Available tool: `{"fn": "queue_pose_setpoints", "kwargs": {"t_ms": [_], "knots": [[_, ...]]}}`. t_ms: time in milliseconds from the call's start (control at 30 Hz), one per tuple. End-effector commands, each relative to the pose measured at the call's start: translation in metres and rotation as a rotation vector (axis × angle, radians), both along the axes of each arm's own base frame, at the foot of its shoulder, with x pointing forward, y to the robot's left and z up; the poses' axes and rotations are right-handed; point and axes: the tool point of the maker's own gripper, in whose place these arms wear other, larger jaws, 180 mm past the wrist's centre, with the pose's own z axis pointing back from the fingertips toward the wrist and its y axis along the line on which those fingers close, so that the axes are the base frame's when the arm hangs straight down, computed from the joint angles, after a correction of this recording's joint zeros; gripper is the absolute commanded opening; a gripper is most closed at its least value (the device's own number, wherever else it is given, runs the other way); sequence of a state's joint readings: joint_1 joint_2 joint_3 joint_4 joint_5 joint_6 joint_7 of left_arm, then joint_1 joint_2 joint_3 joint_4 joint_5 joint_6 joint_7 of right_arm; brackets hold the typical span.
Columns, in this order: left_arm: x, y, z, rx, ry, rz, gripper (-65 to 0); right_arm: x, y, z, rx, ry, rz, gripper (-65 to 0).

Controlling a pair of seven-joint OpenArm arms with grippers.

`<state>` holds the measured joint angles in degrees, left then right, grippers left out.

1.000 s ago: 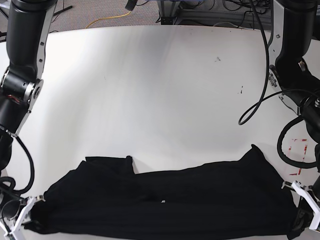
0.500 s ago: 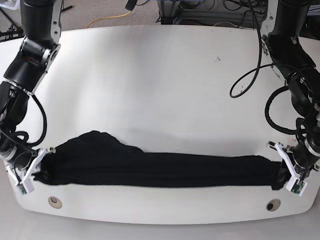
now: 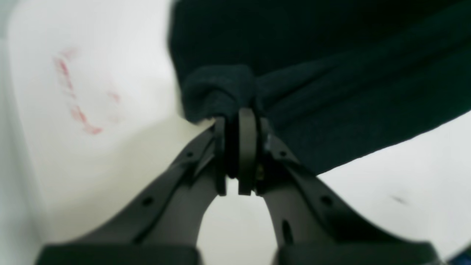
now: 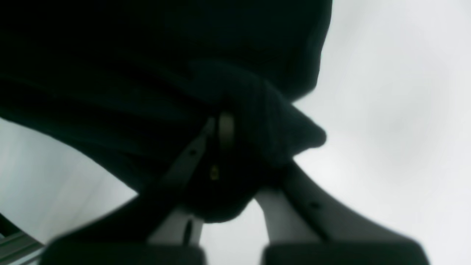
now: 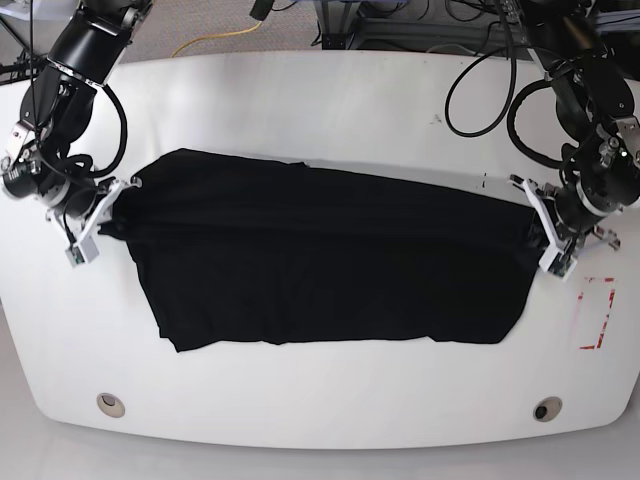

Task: Fold the T-shirt properly
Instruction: 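Drag the folded edge back with both grippers, flattening the shirt, then hold the shirt edge with both grippers and pull it taut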

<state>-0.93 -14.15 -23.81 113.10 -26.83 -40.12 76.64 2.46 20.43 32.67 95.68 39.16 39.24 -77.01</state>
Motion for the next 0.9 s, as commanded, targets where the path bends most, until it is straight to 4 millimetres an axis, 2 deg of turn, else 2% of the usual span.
{"fn": "queue_pose_setpoints", "kwargs": {"t_ms": [0, 133, 233, 467, 633, 867], "knots": [[-0.008, 0.012, 0.002, 0.016, -0.007, 0.026, -64.0, 0.001, -0.001, 0.011, -0.011, -0.045, 0.001, -65.0], [-0.041, 0.026, -0.022, 0.021, 0.084, 0.068, -64.0, -0.022, -0.001, -0.005, -0.011, 0.007, -0.01, -65.0], [-0.068, 0.037, -0.039, 0.027, 0.153, 0.105, -64.0, -0.039, 0.008, -0.02, 0.011, 0.05, -0.011, -65.0], [-0.11, 0.041, -0.068, 0.02, 0.263, 0.118, -64.0, -0.077, 0.022, -0.043, 0.12, 0.117, -0.045, -65.0], [-0.124, 0.043, -0.074, 0.029, 0.278, 0.122, -64.0, -0.089, 0.027, -0.049, 0.166, 0.127, -0.089, -65.0], [-0.124, 0.052, -0.069, 0.031, 0.259, 0.158, -64.0, -0.101, 0.016, -0.054, 0.17, 0.143, -0.143, -65.0]]}}
